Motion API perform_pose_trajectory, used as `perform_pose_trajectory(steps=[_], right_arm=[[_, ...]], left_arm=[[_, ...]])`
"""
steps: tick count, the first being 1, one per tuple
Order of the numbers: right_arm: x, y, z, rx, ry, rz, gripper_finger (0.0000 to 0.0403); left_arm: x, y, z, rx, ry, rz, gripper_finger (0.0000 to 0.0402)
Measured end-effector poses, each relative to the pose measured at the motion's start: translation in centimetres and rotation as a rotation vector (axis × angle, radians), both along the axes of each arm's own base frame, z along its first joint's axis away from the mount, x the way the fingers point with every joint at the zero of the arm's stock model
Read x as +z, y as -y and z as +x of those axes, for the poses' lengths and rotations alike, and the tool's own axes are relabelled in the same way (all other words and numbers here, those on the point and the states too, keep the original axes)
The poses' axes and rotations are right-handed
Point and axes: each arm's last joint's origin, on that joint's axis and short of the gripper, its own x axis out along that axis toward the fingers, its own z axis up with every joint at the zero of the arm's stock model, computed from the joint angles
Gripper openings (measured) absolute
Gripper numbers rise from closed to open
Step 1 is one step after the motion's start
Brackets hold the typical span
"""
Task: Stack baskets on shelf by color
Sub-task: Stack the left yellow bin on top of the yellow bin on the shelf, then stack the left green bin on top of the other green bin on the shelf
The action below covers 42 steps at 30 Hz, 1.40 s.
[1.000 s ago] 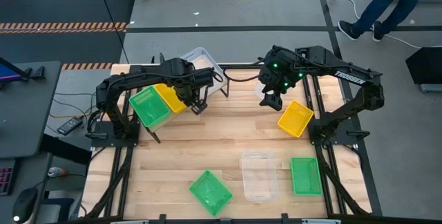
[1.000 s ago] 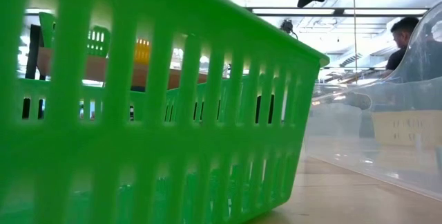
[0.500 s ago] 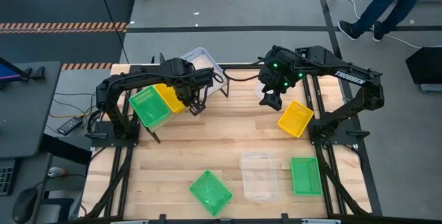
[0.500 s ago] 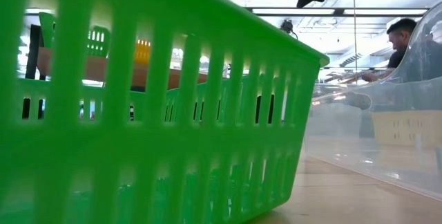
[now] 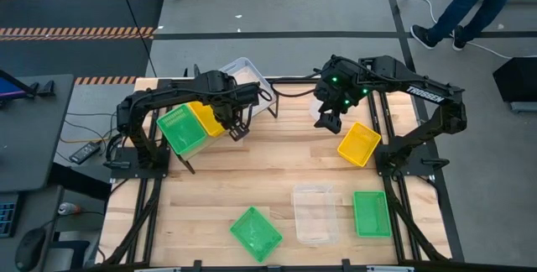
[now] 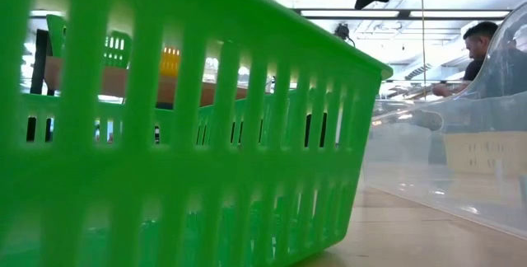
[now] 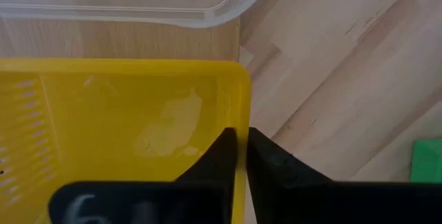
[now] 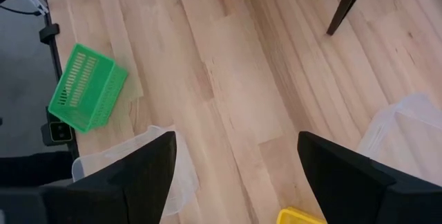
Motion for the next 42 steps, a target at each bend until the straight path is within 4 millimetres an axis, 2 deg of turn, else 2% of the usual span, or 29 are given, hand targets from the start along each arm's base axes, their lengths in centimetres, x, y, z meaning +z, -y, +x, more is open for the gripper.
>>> perform_pose_trajectory(steps=[4,9,16,19,23,28,34,37,42], right_arm=[[0.0,0.0,0.0,-0.013,-0.001,0.008,0.0307],[0.0,0.0,0.0,-0.013,-0.002,0.008,0.0307],[0.0,0.0,0.0,-0.013,-0.002,0.008,0.0307],[0.0,0.0,0.0,-0.011,-0.002,0.012,0.0307],[0.0,-0.1,-0.1,-0.005,-0.008,0.021,0.0307],[0.2,-0.3,-0.5,0.008,0.002,0.064,0.0307],[0.8,-0.3,-1.4,0.046,0.034,0.031,0.0307],[1.0,0.0,-1.8,0.032,0.041,0.019,0.0307],[1.0,0.3,-1.9,0.024,0.037,0.018,0.0307]], left_arm=[[0.2,0.0,-0.1,0.000,-0.001,-0.008,0.0048],[1.6,0.2,-0.1,-0.004,0.044,-0.011,0.0070],[4.7,0.2,-0.2,0.022,0.162,0.010,0.0093],[6.5,1.1,-0.3,0.052,0.244,-0.014,0.0098],[7.7,4.0,0.0,0.008,0.303,-0.040,0.0096],[7.8,8.7,0.1,-0.007,0.308,-0.091,0.0090],[7.5,14.8,-0.2,0.024,0.335,-0.169,0.0093],[6.8,17.4,-0.7,0.064,0.313,-0.189,0.0093],[4.3,20.6,-1.4,0.175,0.235,-0.206,0.0094]])
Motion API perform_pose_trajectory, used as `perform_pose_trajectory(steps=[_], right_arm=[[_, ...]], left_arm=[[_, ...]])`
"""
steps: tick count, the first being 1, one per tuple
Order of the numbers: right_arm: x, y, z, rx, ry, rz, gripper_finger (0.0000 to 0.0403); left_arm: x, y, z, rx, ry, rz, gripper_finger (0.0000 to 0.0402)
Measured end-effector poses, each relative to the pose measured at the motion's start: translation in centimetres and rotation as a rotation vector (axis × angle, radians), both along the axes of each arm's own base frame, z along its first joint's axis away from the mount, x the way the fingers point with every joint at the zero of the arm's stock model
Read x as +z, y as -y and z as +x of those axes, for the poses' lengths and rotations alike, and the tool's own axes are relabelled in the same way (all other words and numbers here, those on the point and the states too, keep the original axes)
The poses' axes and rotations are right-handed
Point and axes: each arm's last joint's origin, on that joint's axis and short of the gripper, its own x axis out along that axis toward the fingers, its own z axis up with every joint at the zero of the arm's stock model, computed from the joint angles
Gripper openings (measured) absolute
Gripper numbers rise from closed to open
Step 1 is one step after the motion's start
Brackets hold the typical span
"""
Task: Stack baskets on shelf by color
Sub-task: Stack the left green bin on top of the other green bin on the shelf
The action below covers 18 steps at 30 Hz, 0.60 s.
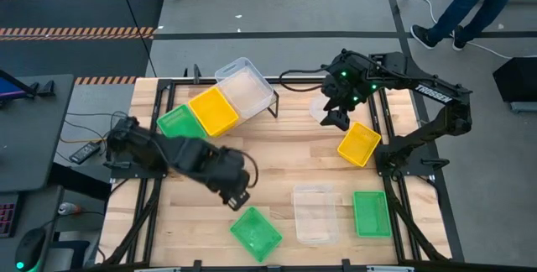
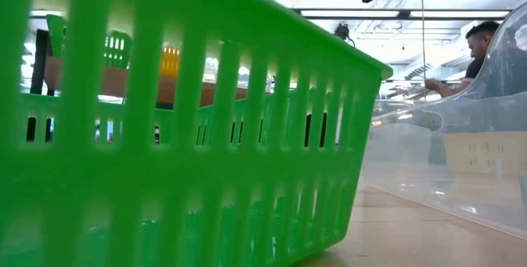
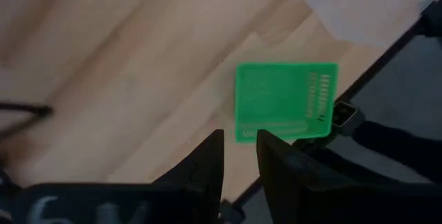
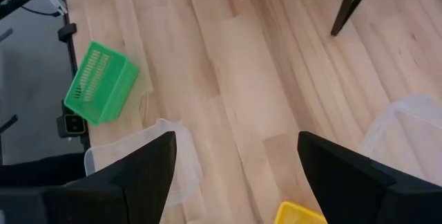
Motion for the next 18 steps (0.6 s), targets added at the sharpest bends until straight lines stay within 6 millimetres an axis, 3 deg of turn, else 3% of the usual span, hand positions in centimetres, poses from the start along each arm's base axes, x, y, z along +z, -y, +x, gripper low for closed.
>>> perform_pose_trajectory(steps=[6,13,18], right_arm=[[0.0,-0.1,-0.1,0.045,-0.001,-0.014,0.0307],[-0.2,-0.1,-0.3,0.087,-0.025,-0.036,0.0307],[-0.3,-0.2,-0.4,0.106,-0.039,-0.042,0.0307]], left_arm=[[-3.4,3.4,1.4,0.077,0.108,-0.115,0.0112],[-8.8,5.5,1.8,0.128,0.118,-0.193,0.0135],[-10.1,6.3,2.4,0.106,0.194,-0.265,0.0115]])
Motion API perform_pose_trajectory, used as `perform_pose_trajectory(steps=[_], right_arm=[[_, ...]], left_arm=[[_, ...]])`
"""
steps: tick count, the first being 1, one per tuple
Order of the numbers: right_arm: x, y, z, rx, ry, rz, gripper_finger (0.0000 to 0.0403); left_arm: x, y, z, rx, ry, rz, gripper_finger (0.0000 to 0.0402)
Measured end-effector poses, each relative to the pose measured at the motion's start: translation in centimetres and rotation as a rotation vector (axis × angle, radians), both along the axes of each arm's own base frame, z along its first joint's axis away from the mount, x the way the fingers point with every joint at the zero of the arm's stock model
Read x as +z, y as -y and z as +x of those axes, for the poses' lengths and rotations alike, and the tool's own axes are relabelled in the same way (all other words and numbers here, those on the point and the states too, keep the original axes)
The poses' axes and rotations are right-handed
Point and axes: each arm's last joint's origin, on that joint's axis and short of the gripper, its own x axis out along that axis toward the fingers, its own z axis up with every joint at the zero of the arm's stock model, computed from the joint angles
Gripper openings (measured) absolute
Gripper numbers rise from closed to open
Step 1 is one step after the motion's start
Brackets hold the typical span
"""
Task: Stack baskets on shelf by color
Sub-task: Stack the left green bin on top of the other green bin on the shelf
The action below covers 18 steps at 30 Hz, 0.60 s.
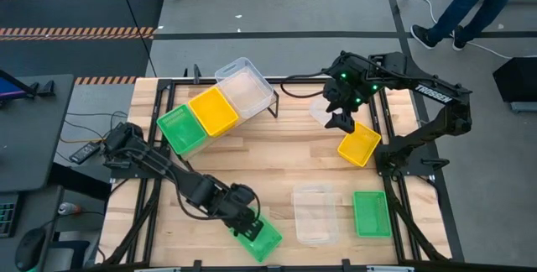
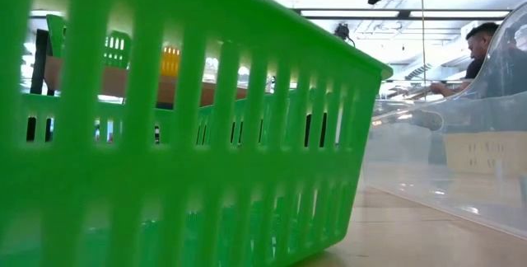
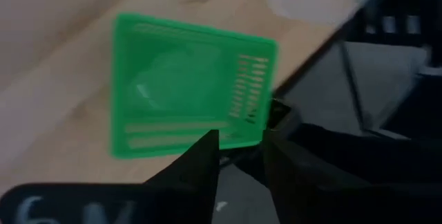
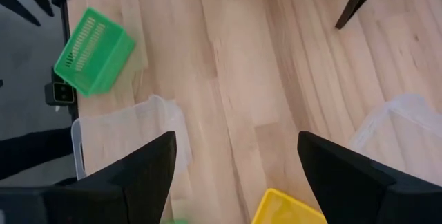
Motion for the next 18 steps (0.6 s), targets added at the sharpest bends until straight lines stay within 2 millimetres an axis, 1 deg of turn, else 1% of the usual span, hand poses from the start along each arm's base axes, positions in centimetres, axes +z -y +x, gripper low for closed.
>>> perform_pose_trajectory(steps=[6,12,15,18], right_arm=[[0.0,0.0,0.0,0.003,0.000,-0.002,0.0307],[0.0,0.0,0.0,0.003,0.002,-0.003,0.0307],[0.0,0.0,0.0,0.003,0.003,-0.003,0.0307],[0.0,0.0,0.1,0.003,0.007,-0.006,0.0307]], left_arm=[[-0.5,0.3,0.5,-0.066,0.083,-0.024,0.0081],[-2.9,0.1,-0.2,-0.110,0.004,-0.039,0.0041],[-4.4,-0.3,-0.7,-0.086,-0.053,-0.025,0.0021],[-5.1,-0.5,-0.8,-0.086,-0.059,-0.018,0.0007]])
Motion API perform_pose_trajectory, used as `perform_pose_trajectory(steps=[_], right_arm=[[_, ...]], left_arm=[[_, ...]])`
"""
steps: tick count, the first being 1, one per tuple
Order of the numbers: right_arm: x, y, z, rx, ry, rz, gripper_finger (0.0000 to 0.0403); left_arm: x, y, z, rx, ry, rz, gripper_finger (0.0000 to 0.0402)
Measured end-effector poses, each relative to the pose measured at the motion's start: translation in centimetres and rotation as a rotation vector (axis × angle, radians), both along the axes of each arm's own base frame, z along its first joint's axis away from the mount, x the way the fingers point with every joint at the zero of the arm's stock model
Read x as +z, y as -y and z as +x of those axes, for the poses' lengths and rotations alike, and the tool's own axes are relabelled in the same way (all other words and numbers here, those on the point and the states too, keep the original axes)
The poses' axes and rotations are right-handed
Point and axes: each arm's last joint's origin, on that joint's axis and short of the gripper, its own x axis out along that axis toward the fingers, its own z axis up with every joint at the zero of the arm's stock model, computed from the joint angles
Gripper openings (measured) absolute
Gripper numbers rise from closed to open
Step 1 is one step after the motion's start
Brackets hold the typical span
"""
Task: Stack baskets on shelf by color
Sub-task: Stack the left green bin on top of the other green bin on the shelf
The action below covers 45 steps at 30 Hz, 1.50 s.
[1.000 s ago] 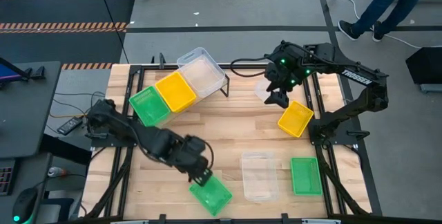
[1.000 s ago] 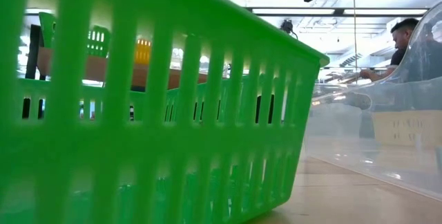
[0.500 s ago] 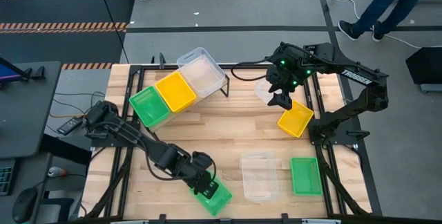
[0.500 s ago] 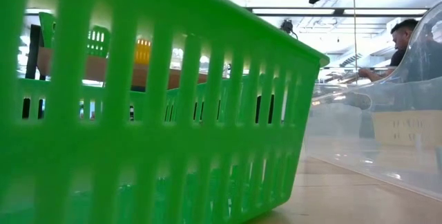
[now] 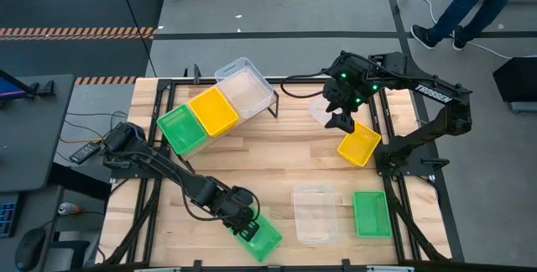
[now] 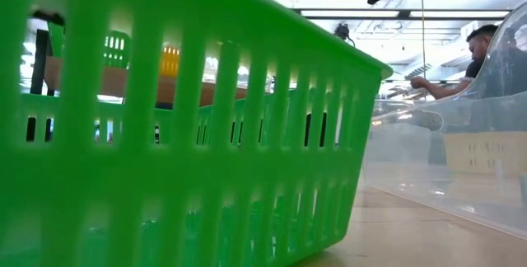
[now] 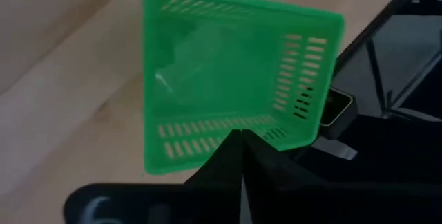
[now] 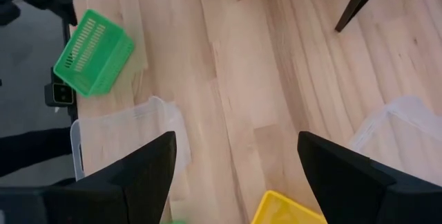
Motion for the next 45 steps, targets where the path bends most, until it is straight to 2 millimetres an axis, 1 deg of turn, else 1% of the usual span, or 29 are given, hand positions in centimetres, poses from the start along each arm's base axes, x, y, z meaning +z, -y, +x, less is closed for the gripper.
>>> perform_pose_trajectory(steps=[3,6,7,10,12,20,27,31,36,41,43,45], right_arm=[[0.0,0.1,0.1,-0.007,0.008,-0.014,0.0307],[0.1,0.1,0.1,-0.013,0.013,-0.022,0.0307],[0.1,0.1,0.2,-0.015,0.013,-0.026,0.0307],[0.1,0.1,0.2,-0.021,0.012,-0.026,0.0307],[0.1,0.1,0.2,-0.022,0.012,-0.025,0.0307],[0.1,0.2,0.2,-0.027,0.010,-0.031,0.0307],[0.1,0.2,0.2,-0.028,0.010,-0.031,0.0307],[0.1,0.2,0.3,-0.028,0.024,-0.035,0.0307],[-0.3,0.3,0.7,-0.029,0.038,-0.039,0.0307],[-1.1,0.5,1.1,-0.044,0.031,-0.027,0.0307],[-1.4,0.5,1.2,-0.043,0.021,-0.024,0.0307],[-1.5,0.5,1.2,-0.043,0.016,-0.022,0.0307]], left_arm=[[-0.9,0.0,0.3,-0.013,0.073,-0.030,0.0005],[-1.8,0.1,0.7,-0.003,0.167,-0.102,0.0013],[-2.2,0.0,0.7,0.006,0.169,-0.113,0.0016],[-3.6,-0.6,-0.1,0.033,0.078,-0.090,0.0016],[-4.1,-0.8,-0.5,0.038,0.024,-0.077,0.0009],[-5.0,-1.6,-1.9,0.045,-0.128,0.025,0.0007],[-5.3,-2.1,-2.5,0.062,-0.192,0.079,0.0004],[-4.4,-2.0,-2.3,0.058,-0.200,0.114,0.0004],[-1.9,-2.1,-2.0,0.043,-0.224,0.202,0.0005],[-0.2,-2.9,-3.2,0.038,-0.365,0.324,0.0004],[0.4,-2.8,-3.1,0.021,-0.358,0.327,0.0004],[1.5,-2.6,-2.7,0.021,-0.307,0.307,0.0004]])
